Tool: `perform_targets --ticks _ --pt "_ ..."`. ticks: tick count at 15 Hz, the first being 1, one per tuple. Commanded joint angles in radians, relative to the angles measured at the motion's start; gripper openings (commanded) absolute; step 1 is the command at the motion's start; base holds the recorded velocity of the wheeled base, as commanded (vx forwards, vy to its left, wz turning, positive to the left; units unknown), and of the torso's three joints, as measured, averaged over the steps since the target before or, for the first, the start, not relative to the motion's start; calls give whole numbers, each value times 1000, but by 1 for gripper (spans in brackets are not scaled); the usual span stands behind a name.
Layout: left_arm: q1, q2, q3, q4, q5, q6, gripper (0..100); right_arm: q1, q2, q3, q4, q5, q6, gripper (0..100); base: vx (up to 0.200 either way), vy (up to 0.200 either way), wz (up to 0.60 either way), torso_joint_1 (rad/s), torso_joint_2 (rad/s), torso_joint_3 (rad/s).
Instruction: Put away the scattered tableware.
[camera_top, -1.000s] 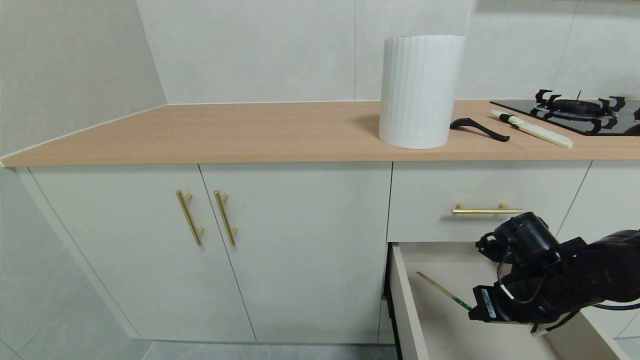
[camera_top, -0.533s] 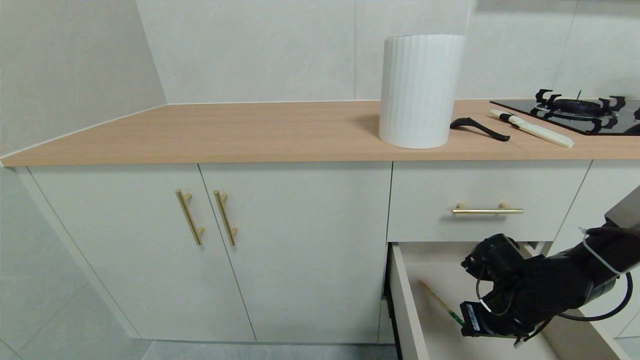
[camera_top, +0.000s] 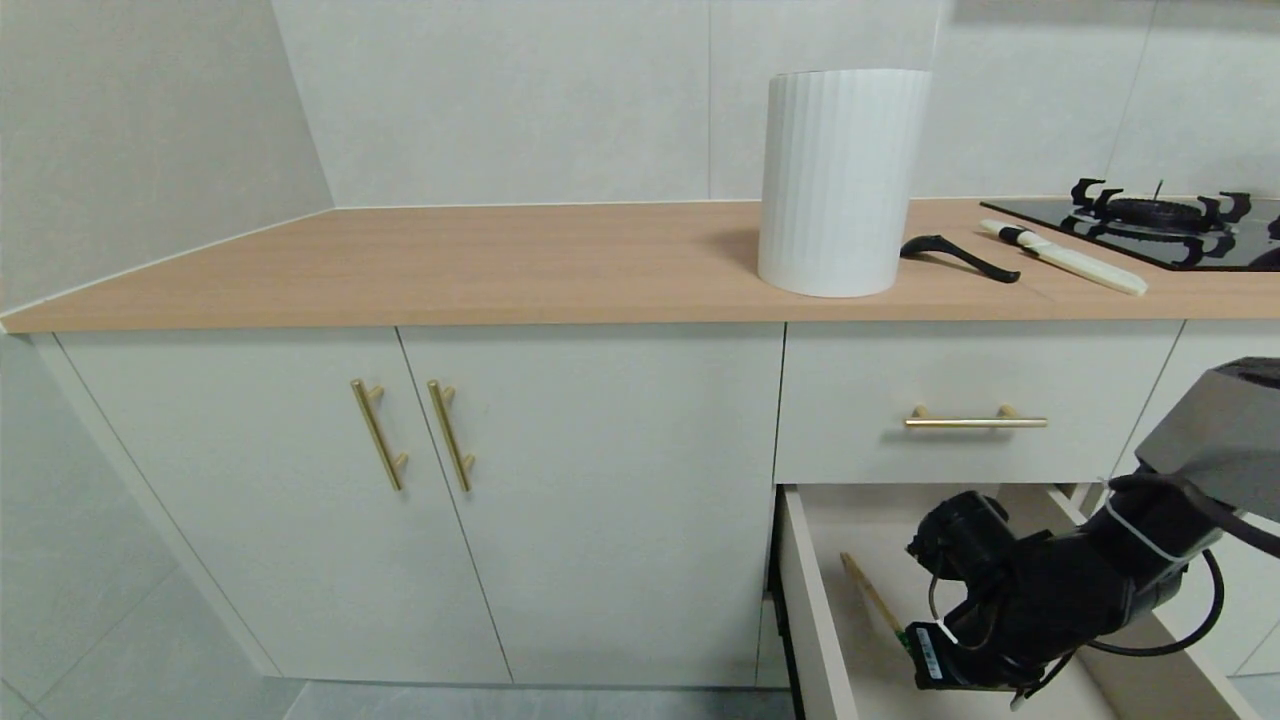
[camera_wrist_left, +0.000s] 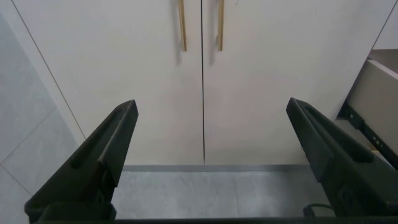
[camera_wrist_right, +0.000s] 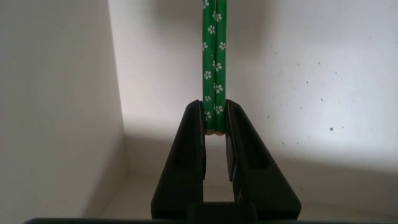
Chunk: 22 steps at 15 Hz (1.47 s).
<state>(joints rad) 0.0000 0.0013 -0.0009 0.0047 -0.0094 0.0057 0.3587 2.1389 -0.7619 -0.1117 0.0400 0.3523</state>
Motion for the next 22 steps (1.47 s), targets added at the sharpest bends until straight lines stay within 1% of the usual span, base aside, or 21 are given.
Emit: perform_targets --ticks 1,2,11,12,19,22 --pt "0 0 1 0 0 0 100 25 58 0 -23 -32 7 0 0 0 0 0 0 0" --pt "0 0 1 0 0 0 100 34 75 3 -42 -81 10 0 0 0 0 0 0 0" --pt "0 0 1 0 0 0 100 43 82 3 -43 -88 23 0 0 0 0 0 0 0" --pt "0 0 1 0 0 0 100 43 82 3 -43 -88 23 100 0 0 0 0 0 0" --pt "0 0 -1 0 0 0 100 43 81 3 -43 -88 23 100 0 0 0 0 0 0" --pt "0 0 1 0 0 0 100 32 29 12 -34 -89 22 100 0 0 0 0 0 0"
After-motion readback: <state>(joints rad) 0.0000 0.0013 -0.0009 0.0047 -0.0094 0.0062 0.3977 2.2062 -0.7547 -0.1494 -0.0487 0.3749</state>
